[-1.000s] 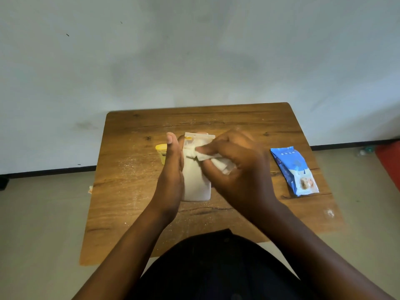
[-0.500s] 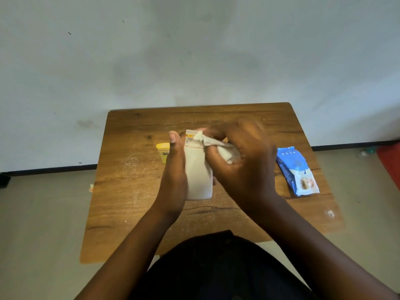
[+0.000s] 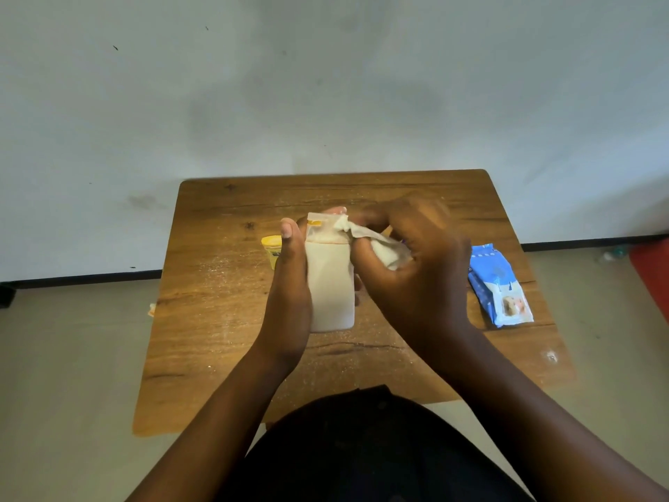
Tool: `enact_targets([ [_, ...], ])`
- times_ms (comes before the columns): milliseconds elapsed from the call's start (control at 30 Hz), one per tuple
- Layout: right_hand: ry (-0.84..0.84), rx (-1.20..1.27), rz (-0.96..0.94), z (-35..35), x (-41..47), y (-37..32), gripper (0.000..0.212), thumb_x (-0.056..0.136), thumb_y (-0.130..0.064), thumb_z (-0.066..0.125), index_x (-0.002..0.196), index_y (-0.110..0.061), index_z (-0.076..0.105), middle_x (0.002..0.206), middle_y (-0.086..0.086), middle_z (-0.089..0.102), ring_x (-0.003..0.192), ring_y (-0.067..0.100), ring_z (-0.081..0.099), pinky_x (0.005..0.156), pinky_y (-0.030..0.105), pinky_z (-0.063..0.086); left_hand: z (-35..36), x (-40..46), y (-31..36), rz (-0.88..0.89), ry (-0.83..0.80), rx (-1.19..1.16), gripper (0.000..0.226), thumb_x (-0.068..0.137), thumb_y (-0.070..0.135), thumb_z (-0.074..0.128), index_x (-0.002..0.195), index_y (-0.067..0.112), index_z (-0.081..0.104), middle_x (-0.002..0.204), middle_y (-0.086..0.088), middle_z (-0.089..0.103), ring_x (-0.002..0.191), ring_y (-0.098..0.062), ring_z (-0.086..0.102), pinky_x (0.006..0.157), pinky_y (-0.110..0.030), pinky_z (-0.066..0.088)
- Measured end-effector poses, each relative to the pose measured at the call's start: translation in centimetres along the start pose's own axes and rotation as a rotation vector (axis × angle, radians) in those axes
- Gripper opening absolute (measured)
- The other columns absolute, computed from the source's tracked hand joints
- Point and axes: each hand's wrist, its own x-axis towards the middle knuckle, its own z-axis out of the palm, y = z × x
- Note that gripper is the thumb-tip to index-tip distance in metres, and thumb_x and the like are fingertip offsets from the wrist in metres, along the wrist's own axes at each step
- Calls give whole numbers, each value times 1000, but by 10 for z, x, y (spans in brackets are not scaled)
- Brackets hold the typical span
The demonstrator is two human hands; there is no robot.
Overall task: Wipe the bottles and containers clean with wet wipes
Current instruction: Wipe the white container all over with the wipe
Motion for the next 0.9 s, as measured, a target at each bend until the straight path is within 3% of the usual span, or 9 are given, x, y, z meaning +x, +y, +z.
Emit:
enact_targets([
  [100, -47, 16, -5, 2, -11, -3, 15, 81, -11, 78, 95, -15, 78, 92, -1, 73, 85, 17, 60, 69, 29, 43, 0, 1, 0, 23, -11, -13, 72, 91, 69, 18, 135, 33, 61, 113, -1, 79, 98, -21, 77, 74, -36, 63],
  [267, -259, 79, -108, 5, -34, -10, 12, 84, -19, 77, 96, -17, 77, 91, -1, 71, 86, 19, 63, 68, 44, 51, -2, 4, -1, 46, -13, -36, 75, 99, 63, 15, 145, 22, 58, 126, -13, 75, 115, -26, 73, 88, -32, 60],
  [467, -35, 48, -19, 1, 2, -4, 10, 82, -13, 80, 92, -15, 78, 90, -2, 74, 84, 18, 63, 65, 42, 50, 1, 6, 0, 67, -30, 32, 65, 105, 64, 11, 148, 38, 53, 129, 4, 74, 115, -18, 73, 88, -37, 64],
  [600, -11, 83, 21, 5, -4, -6, 13, 82, -9, 79, 93, -15, 78, 91, -3, 74, 84, 14, 62, 67, 36, 50, 2, 6, 0, 86, -44, 33, 60, 104, 63, 16, 154, 43, 46, 139, 0, 69, 124, -25, 68, 100, -51, 59],
  [733, -144, 112, -65, 9, -21, -13, 15, 81, -9, 79, 95, -13, 79, 92, 1, 73, 87, 19, 65, 69, 41, 52, 3, 8, 0, 118, -88, -15, 62, 106, 54, 14, 158, 36, 40, 144, -6, 65, 130, -23, 65, 109, -44, 53],
  [900, 34, 96, -18, 3, 9, -5, 14, 82, -7, 79, 93, -14, 79, 89, -1, 74, 82, 20, 65, 67, 41, 51, 6, 8, -4, 100, -61, 38, 56, 104, 60, 24, 146, 38, 54, 137, 3, 70, 123, -14, 68, 103, -34, 54],
])
